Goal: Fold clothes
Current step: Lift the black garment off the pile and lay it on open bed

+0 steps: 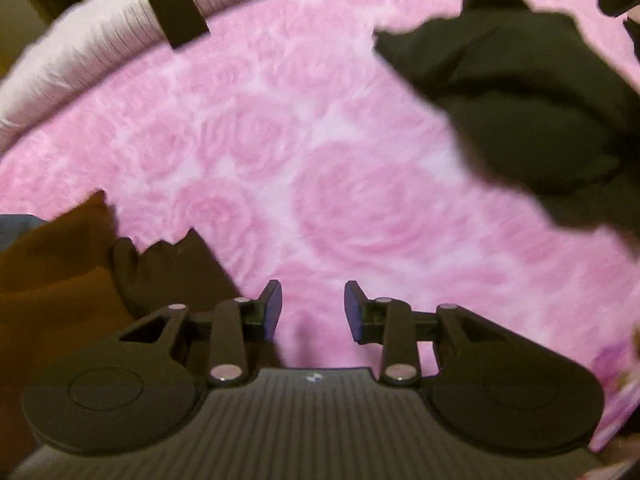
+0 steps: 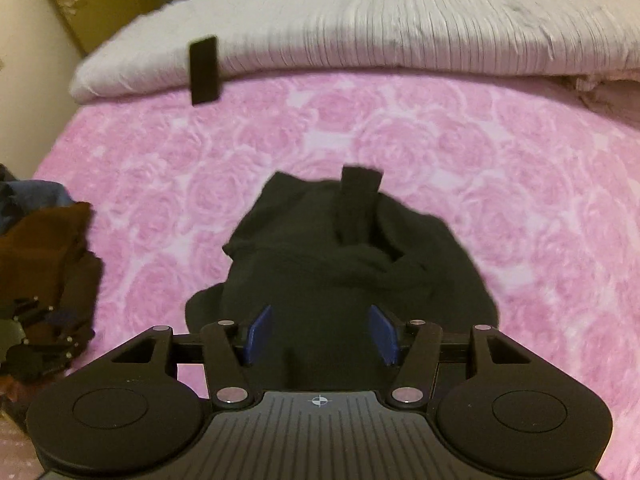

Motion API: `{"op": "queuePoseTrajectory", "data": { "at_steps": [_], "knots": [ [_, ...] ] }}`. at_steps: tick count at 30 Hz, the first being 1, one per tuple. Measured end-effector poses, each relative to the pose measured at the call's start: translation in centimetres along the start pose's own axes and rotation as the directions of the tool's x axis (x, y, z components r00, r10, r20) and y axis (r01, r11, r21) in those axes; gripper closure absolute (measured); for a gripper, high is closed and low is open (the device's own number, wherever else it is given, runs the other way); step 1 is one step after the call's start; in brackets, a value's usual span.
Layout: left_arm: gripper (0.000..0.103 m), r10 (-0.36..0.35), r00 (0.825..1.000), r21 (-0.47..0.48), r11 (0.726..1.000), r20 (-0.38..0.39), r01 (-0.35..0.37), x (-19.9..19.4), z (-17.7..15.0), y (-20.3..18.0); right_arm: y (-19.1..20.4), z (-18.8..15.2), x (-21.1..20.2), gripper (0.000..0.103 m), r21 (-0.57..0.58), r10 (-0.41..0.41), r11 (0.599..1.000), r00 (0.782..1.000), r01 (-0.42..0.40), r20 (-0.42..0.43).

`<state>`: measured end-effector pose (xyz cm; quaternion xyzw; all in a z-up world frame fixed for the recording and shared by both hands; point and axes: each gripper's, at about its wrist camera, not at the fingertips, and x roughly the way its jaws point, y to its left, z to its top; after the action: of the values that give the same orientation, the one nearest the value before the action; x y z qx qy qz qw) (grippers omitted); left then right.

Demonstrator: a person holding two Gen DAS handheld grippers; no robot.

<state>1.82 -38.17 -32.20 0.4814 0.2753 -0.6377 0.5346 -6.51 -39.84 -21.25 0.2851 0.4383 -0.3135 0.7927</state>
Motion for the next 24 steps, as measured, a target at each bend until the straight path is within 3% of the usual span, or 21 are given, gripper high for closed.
{"op": "queuePoseTrajectory", "data": {
  "at_steps": [4, 6, 8, 12, 15, 18, 20, 24],
  "knots": [
    [0.084, 0.048, 0.997, 0.068, 0.997, -0.055, -0.044, 2.0, -1.7, 4.8, 2.6, 0.1, 3.0, 0.047, 0.033, -0.064, 0.997, 0.997, 0.066, -0.044],
    [0.087, 0.127, 0.989, 0.091, 0.989, -0.080, -0.120, 1.9, -3.0, 7.3, 3.8, 0.3, 4.4, 0.047, 0.046, -0.093, 0.994, 0.994, 0.096, -0.063],
    [0.089, 0.187, 0.976, 0.077, 0.981, -0.111, -0.179, 1.5, -4.3, 10.2, 4.4, 0.9, 4.7, 0.047, 0.040, -0.117, 0.992, 0.991, 0.120, -0.060],
    [0.091, 0.223, 0.957, 0.010, 0.974, -0.187, -0.225, 0.7, -6.9, 15.7, 4.3, 2.1, 5.0, 0.047, 0.033, -0.192, 0.981, 0.981, 0.193, -0.026],
    [0.091, 0.196, 0.967, 0.026, 0.980, -0.164, -0.195, -0.4, -5.7, 14.0, 4.1, 2.8, 5.2, 0.046, -0.010, -0.208, 0.978, 0.978, 0.208, 0.001],
    [0.075, 0.125, 0.988, 0.079, 0.990, -0.085, -0.118, -1.7, -2.9, 9.5, 4.9, 2.5, 6.8, 0.027, -0.127, -0.198, 0.972, 0.980, 0.197, -0.001],
    [0.073, 0.065, 0.997, 0.104, 0.993, -0.030, -0.061, -2.5, -0.9, 6.4, 5.4, 2.1, 8.4, 0.026, -0.217, -0.190, 0.959, 0.982, 0.183, -0.013],
    [0.071, -0.009, 0.999, 0.118, 0.993, 0.041, 0.004, -3.0, 3.2, 0.7, 5.1, 1.1, 10.5, 0.027, -0.340, -0.175, 0.928, 0.984, 0.154, -0.031]
  ]
}}
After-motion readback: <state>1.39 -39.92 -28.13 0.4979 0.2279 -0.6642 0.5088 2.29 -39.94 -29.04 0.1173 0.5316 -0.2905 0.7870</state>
